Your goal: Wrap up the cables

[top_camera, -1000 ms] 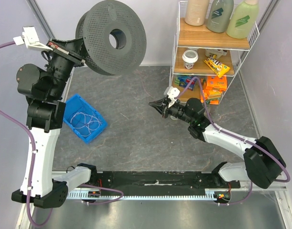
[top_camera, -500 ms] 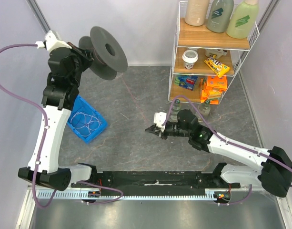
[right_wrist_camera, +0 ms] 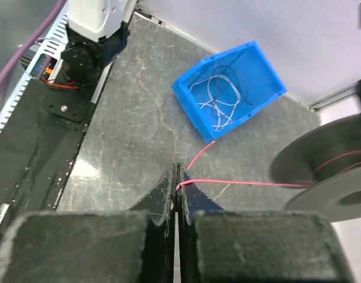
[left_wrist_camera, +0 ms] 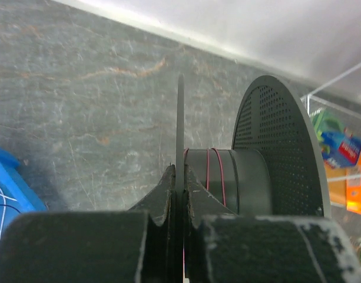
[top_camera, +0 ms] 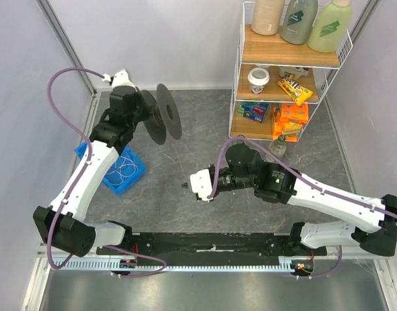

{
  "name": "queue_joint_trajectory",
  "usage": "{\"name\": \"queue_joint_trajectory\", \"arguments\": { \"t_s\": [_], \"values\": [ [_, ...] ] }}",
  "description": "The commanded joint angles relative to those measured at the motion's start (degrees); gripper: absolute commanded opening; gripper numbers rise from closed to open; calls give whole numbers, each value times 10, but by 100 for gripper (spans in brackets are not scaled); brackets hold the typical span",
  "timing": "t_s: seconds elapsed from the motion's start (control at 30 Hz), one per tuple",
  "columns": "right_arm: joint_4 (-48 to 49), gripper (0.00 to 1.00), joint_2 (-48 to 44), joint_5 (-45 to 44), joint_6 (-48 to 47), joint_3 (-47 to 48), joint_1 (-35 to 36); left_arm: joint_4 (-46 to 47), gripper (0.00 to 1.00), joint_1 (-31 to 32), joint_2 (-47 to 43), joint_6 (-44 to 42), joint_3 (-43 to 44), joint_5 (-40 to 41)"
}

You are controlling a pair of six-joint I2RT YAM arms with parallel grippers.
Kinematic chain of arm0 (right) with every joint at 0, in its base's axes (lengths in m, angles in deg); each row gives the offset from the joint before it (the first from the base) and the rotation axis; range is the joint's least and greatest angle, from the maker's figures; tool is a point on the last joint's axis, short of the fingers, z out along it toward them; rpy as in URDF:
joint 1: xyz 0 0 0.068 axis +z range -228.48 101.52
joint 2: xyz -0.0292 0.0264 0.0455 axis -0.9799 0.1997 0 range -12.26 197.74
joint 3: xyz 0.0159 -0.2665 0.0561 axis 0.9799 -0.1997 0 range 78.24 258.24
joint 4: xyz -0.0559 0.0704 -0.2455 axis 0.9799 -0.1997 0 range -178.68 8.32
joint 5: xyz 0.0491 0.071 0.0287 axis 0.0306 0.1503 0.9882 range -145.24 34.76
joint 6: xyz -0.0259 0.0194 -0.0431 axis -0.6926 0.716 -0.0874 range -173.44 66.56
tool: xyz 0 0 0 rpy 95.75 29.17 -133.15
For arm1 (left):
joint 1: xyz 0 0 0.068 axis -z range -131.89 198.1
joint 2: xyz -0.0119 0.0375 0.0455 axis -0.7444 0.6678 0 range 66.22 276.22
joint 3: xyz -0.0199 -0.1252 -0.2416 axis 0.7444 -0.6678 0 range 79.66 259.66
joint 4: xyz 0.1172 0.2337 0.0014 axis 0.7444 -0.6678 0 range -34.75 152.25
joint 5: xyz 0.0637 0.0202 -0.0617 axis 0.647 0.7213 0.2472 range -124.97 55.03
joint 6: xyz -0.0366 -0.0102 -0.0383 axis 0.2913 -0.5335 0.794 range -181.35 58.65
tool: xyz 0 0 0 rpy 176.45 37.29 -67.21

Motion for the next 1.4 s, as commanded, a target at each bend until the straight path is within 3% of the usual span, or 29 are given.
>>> {"name": "queue_joint_trajectory", "arguments": {
  "t_s": [0.0,0.23,0.53,1.0,1.37],
  "values": [
    [-62,0,13,35,-49,89,23,131,2,24,-3,-58,-28,44],
    [-61,0,43,13,-67,175,24,149,2,92,-19,-98,-105,38],
    [-4,0,59,-40,-76,202,1,130,2,126,-50,-102,-161,-15],
    [129,0,94,-18,43,225,-93,141,2,179,-89,-161,-227,-97],
    [238,0,113,-5,135,198,-157,201,2,178,-144,-108,-271,-348]
  ]
}}
